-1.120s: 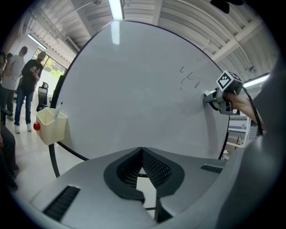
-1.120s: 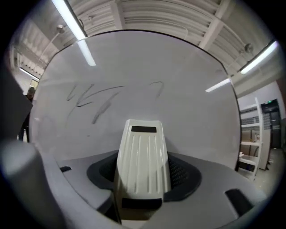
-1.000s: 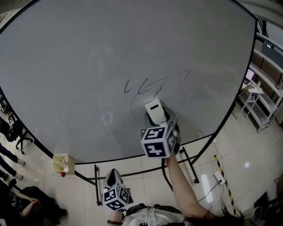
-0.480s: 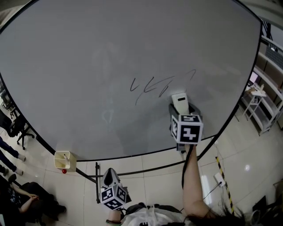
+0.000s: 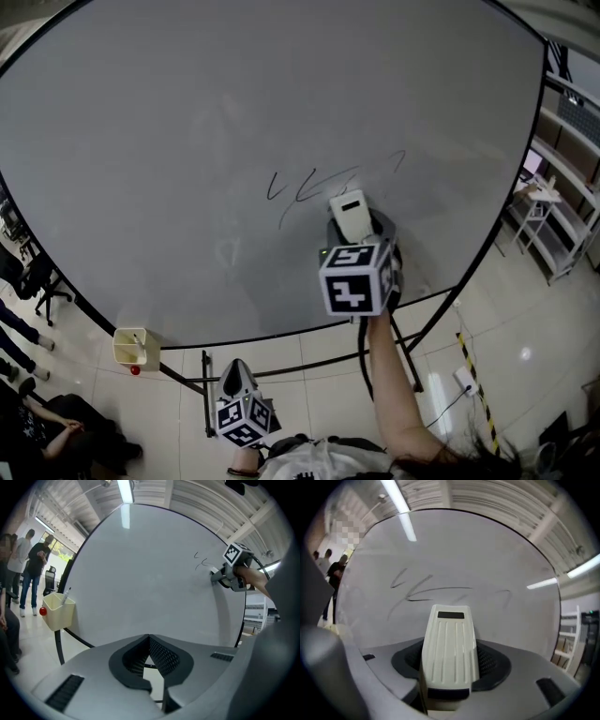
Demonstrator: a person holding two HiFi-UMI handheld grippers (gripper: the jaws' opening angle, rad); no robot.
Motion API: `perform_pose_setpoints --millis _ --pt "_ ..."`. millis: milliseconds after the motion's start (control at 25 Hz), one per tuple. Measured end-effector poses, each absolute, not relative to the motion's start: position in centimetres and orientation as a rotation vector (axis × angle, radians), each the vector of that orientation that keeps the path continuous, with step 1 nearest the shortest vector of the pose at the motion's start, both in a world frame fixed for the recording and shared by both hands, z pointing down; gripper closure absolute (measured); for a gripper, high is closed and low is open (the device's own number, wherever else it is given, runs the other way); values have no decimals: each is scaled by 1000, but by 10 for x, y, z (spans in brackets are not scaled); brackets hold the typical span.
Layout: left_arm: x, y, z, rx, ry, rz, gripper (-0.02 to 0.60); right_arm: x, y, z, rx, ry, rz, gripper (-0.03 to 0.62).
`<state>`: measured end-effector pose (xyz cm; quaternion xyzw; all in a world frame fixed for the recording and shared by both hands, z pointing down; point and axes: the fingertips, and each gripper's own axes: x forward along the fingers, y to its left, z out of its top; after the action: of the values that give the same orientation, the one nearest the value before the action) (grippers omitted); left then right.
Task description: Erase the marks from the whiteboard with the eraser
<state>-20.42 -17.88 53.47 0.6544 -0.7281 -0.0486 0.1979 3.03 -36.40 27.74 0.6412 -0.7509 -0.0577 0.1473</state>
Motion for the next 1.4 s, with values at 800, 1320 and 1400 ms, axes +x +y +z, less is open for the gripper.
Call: perform_pose_setpoints --millis 800,1320,1400 --pt "-192 -179 536 1866 -1997 -118 586 141 -382 271 2010 -2122 39 318" --pt "-202 -178 537 1827 -2019 -133 586 -12 -358 303 1610 -2086 -374 318" --pt "-204 -178 538 1822 -2020 -138 586 50 -371 291 1762 -2116 -196 318"
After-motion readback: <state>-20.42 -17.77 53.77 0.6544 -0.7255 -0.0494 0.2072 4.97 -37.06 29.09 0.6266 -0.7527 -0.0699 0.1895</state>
